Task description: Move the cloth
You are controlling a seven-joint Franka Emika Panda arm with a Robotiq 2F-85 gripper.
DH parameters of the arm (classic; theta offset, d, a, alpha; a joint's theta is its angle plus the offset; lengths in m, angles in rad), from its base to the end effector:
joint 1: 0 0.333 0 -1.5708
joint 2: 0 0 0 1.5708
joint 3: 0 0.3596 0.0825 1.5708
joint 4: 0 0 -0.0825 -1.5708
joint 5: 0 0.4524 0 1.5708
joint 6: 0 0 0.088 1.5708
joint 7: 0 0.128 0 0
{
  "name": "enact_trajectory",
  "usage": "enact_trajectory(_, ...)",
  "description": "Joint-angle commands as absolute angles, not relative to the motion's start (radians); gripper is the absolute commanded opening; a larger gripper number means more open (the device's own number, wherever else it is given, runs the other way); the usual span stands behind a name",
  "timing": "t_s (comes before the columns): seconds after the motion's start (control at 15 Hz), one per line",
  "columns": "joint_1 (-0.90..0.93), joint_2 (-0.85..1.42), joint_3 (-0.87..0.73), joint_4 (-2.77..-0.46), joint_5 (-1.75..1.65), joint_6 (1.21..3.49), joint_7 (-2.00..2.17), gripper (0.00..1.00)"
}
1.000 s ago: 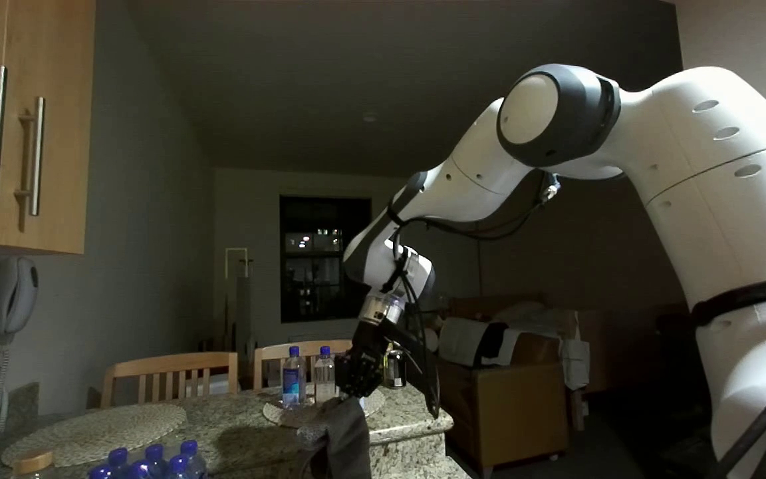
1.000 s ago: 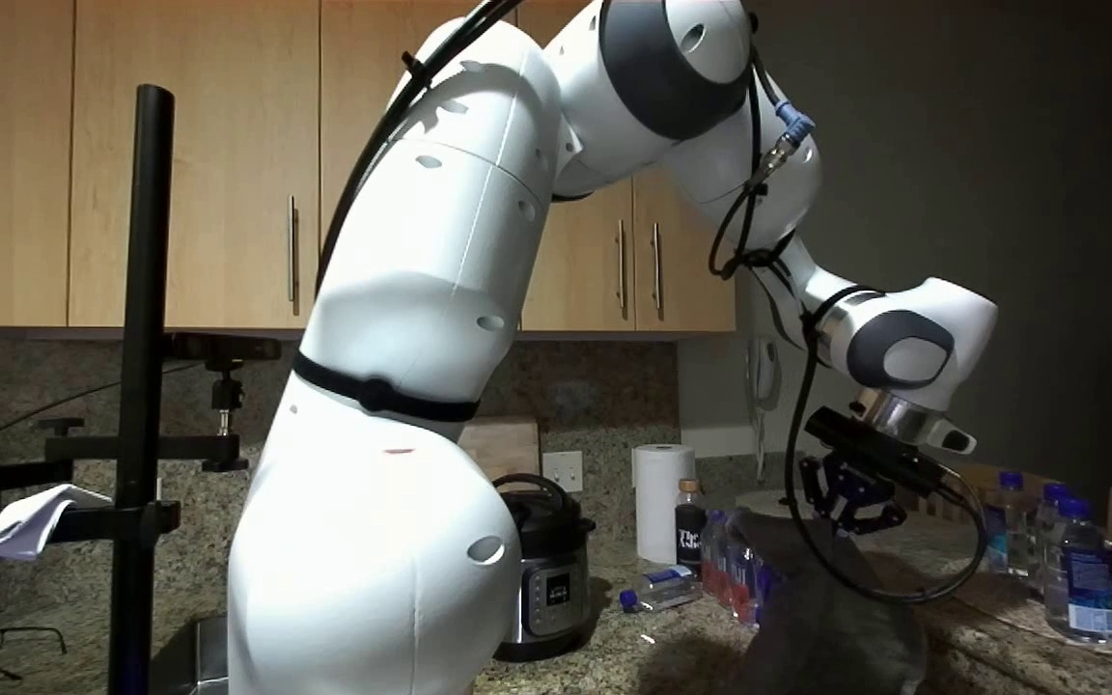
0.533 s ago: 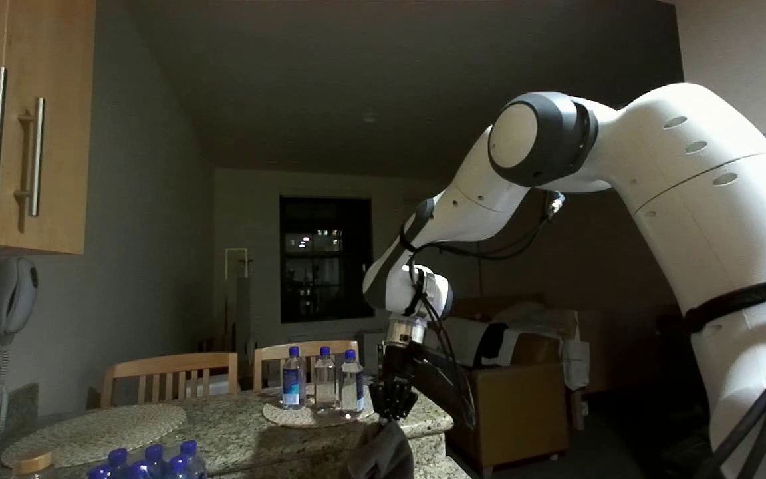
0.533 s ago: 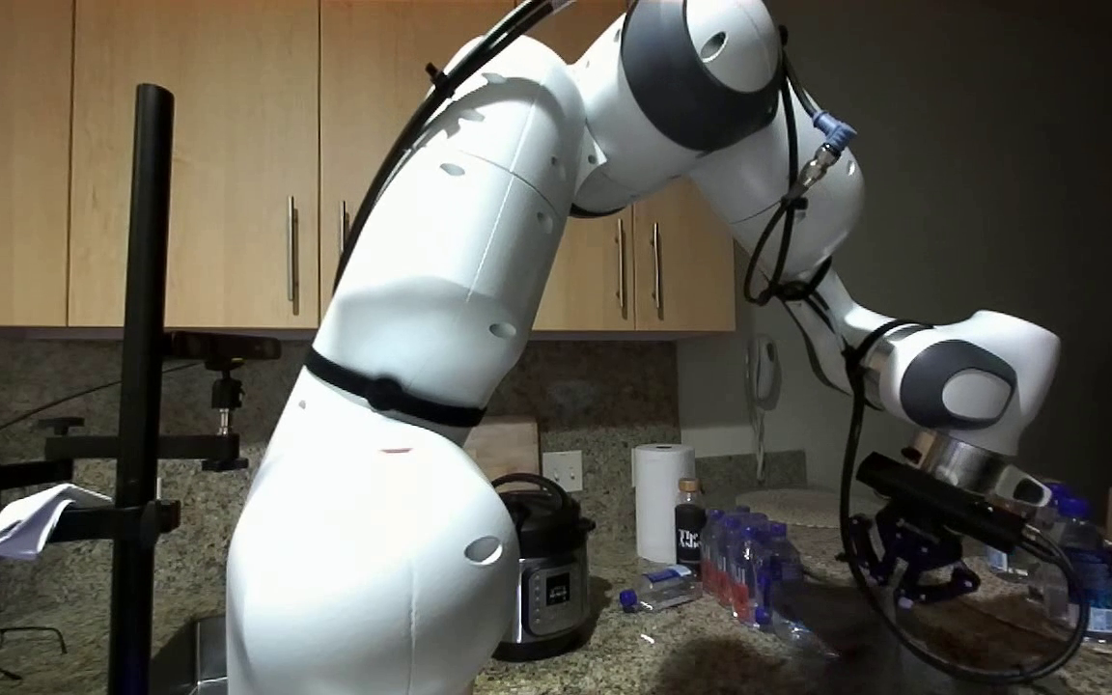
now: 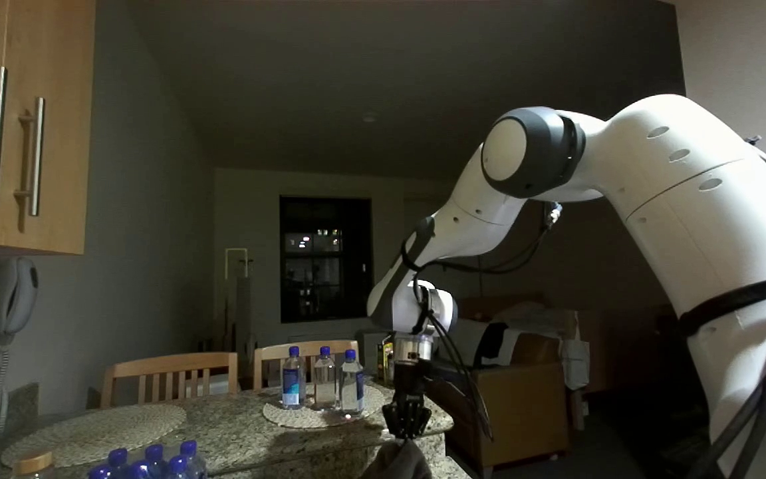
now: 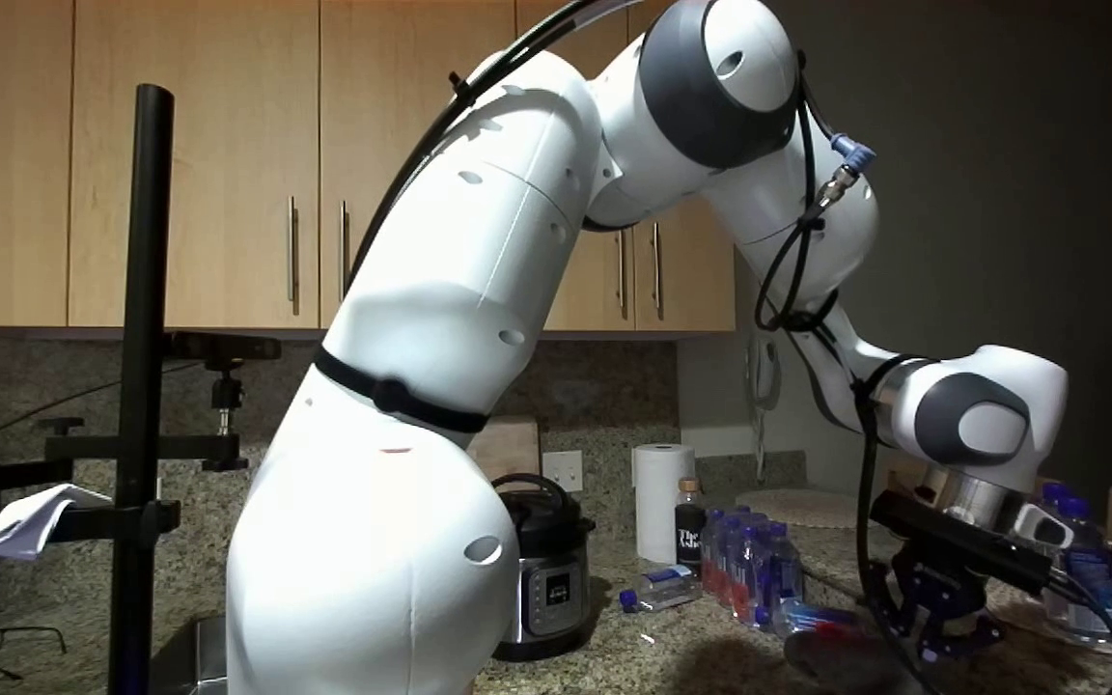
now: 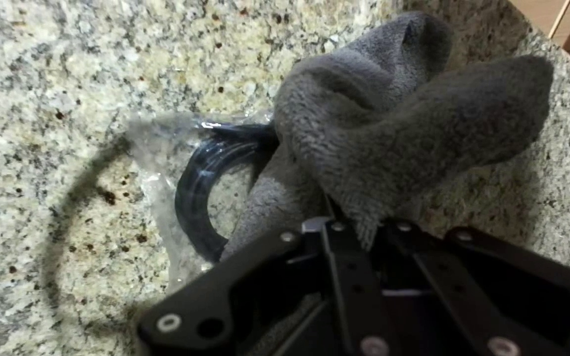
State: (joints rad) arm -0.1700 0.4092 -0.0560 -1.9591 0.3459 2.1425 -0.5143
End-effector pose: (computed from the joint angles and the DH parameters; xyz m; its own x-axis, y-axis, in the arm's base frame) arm 0.6415 -0.1261 0.2219 0.9909 0.0853 -0.1041 0.0496 -0.9505 -0.3069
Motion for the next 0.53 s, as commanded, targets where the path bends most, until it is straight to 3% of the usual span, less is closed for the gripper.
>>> enact_trajectory(0.0,-0.184,0.421,-0.053,-1.957,0.302,2.176,-0.452,0.09)
enact_trajectory(0.47,-0.188,0.457,-0.072,-1.938,0.260,2.226,-0.380,0.09)
